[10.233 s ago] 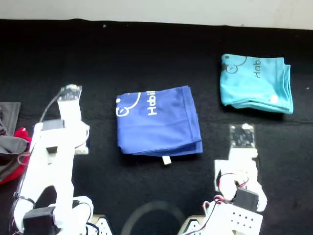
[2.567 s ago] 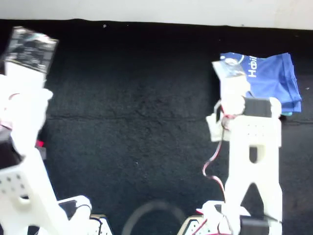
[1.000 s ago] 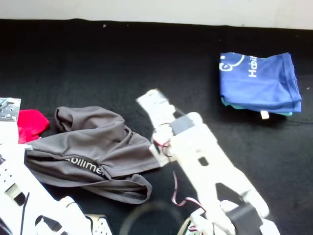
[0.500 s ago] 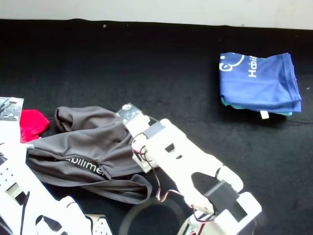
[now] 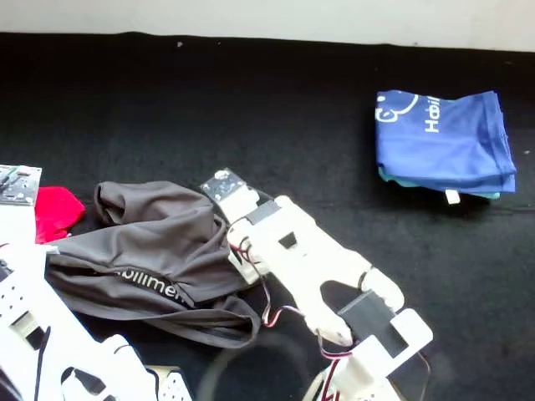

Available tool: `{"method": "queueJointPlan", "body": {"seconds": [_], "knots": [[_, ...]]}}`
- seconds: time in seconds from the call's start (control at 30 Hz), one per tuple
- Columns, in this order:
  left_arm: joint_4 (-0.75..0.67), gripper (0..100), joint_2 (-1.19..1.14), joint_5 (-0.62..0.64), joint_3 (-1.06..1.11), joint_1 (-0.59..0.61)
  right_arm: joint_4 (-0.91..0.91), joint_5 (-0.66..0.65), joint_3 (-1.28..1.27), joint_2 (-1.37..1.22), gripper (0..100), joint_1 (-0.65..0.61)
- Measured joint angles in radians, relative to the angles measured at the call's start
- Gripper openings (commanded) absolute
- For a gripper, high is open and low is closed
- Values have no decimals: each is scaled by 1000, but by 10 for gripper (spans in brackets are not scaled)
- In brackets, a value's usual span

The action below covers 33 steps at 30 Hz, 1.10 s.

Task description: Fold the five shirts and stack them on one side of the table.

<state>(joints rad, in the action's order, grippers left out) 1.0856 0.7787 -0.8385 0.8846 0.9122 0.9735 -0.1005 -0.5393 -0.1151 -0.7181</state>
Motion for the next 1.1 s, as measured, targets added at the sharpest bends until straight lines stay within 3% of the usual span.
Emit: {"method": "queueJointPlan", "body": {"seconds": [0.3, 0.6, 0.87, 1.1], "knots": [[0, 8, 0, 3, 0, -44, 55, -5, -3, 193, 6, 166], [11, 8, 0, 198, -31, -244, 118, -146, -3, 577, 6, 436], [189, 8, 0, 385, -433, -466, 120, -190, 138, 713, 6, 692], [210, 9, 2, 399, -735, -595, 133, -190, 387, 724, 6, 806]]}}
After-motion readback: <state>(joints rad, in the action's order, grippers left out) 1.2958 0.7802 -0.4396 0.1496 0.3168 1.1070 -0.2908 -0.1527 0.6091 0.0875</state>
